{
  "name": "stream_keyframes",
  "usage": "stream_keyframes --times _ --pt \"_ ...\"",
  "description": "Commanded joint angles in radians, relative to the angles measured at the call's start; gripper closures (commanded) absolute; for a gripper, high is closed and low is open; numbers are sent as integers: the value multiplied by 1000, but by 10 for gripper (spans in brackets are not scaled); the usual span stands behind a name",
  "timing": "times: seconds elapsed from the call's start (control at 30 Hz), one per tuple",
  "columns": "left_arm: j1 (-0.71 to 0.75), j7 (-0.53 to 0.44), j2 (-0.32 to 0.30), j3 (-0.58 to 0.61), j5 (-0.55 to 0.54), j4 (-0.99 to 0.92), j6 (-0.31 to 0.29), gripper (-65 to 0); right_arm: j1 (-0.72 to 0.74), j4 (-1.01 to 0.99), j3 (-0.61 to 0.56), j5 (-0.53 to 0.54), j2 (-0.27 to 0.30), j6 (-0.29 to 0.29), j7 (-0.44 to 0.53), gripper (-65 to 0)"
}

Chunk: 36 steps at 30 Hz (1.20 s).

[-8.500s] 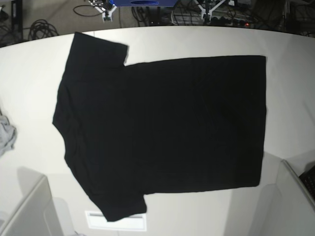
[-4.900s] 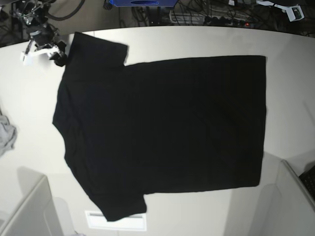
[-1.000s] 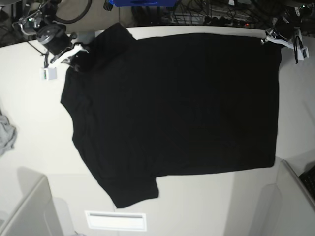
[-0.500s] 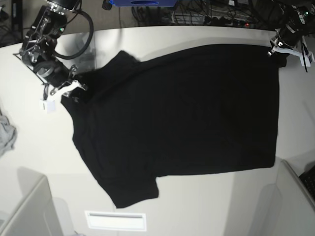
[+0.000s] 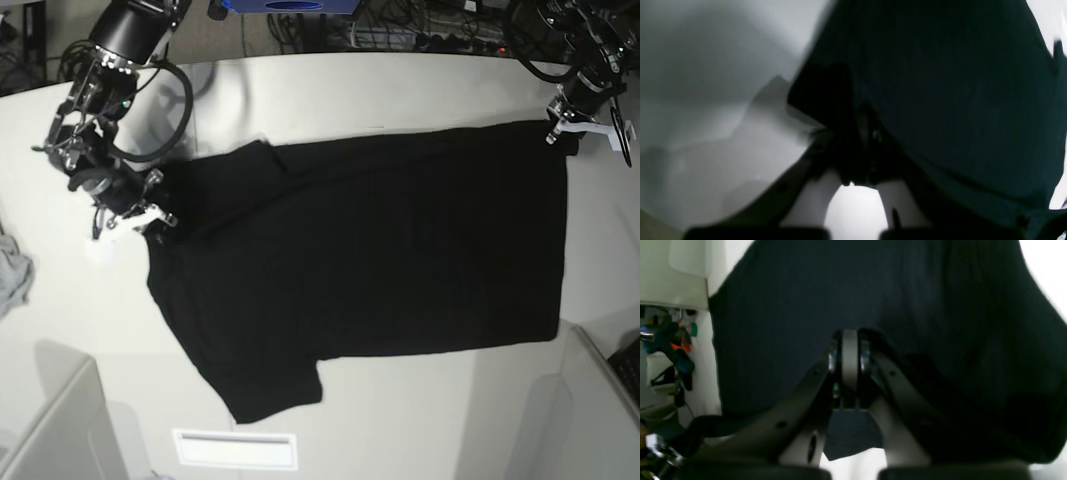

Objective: Fold the T-shirt properly
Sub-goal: 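Lift the shoulders and drag the shirt toward the robot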

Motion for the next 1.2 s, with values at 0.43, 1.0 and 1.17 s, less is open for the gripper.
stream_keyframes --times 0.43,1.0,1.17 --pt "-79 -10 -34 3 -12 14 12 0 77 -65 2 22 11 -28 57 0" --pt "-163 -12 -66 83 -12 -44 68 0 97 -68 2 22 9 -29 70 0" --pt "-176 -12 -67 80 -12 -86 68 0 108 -76 2 22 9 -56 70 0"
